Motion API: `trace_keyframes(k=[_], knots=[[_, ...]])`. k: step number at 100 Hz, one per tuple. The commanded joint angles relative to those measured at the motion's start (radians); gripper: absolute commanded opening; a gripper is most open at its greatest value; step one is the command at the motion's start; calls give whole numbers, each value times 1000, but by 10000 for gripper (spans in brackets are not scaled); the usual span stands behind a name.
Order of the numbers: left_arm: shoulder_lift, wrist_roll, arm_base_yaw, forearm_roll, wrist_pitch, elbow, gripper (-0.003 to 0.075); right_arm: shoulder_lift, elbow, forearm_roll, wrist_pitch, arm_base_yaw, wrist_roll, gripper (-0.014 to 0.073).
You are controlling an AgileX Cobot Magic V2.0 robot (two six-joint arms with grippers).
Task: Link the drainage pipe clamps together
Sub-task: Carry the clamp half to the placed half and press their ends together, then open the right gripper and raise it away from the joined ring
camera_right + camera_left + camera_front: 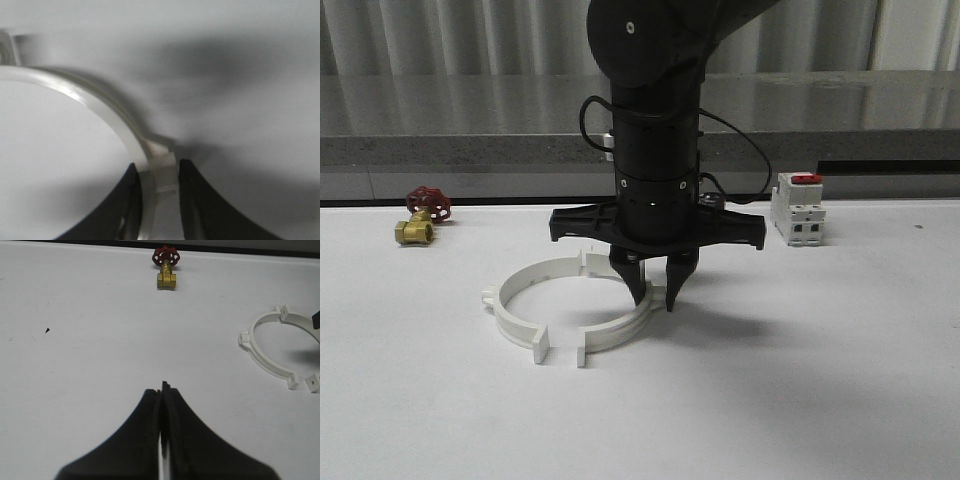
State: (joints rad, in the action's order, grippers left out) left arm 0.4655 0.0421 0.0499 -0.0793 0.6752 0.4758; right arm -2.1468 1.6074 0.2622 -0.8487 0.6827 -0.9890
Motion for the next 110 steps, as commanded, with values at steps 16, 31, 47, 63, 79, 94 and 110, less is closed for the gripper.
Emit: trace_keyframes(k=[16, 31, 47, 63, 79, 94, 110], knots=[[4, -1, 0, -12, -67, 27, -20, 58, 30, 13, 54, 13, -24, 80], [4, -1, 0, -12, -67, 27, -20, 58, 30, -4, 56, 13, -24, 80], [4, -1, 0, -12, -67, 27, -20, 58, 30, -15, 74, 13, -24, 80], [4, -1, 0, -12, -67, 27, -20, 58, 30, -21, 94, 13, -24, 83], [4, -1, 0, -12, -67, 27, -20, 58, 30, -23, 98, 13, -24, 134], [4, -1, 0, -12, -67, 27, -20, 58, 30, -23, 114, 13, -22, 325], [4, -1, 0, -12, -67, 27, -20, 58, 30, -23, 128, 13, -22, 463]])
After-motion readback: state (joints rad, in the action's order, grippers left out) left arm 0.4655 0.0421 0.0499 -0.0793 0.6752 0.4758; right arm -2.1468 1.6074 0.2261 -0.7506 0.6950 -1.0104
